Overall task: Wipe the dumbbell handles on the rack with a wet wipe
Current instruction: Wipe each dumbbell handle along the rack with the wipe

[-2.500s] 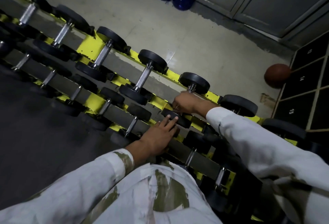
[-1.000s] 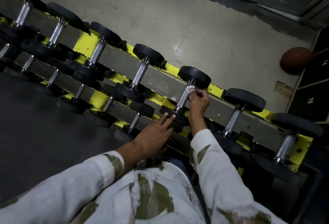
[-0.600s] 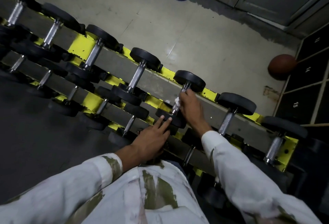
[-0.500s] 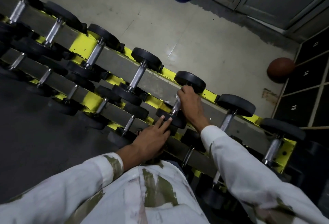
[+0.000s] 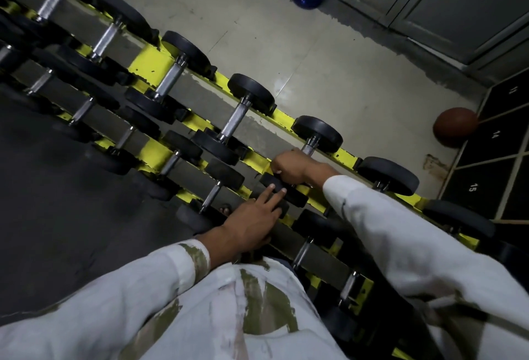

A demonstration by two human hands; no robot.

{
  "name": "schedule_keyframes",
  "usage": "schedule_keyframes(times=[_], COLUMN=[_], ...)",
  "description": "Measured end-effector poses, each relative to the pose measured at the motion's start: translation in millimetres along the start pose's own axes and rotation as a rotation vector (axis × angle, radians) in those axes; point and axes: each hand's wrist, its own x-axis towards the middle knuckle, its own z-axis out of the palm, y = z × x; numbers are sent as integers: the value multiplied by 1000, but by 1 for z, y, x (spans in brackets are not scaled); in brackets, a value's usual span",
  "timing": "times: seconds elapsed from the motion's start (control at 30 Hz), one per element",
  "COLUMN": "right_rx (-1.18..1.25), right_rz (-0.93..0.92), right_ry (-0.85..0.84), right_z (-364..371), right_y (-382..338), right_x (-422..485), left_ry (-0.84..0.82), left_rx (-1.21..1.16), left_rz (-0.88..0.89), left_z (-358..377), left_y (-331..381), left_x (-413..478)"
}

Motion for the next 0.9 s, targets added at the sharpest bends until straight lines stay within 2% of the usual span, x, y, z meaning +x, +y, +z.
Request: schedule_keyframes(times=[0.07,0.13,0.23,0.33,0.47,0.53,0.63,0.7,0.77,0.9], right_rx=[115,311,724,1057,1205,1450,1838,1858,1762,1660], right_rz=[32,141,420,684,818,828,723,636,610,723], right_ry=[141,282,495,601,594,545,424,344,313,455], right_z=[9,30,68,94,97,88,74,66,64,77], right_y=[3,2,-4,-10,-8,-4,-2,2,4,-2], right_x=[-15,-31,-48,-51,-39,-33,-35,-40,-43,-56], left_ry=[2,5,-3,-6,-22,-32,-44,-52,-79,-109], left_rx=[3,5,-14,-20,24,52,92,98,98,85], left_rz=[-3,-2,-1,-10,-5,7,7,7,9,19], left_z=[-1,-2,-3,-3,-2,0,2,2,0,-9], left_y=[1,2,4,8,8,7,5,5,7,8], left_x=[-1,-2,0,-2,-2,-2,0,1,-1,-3])
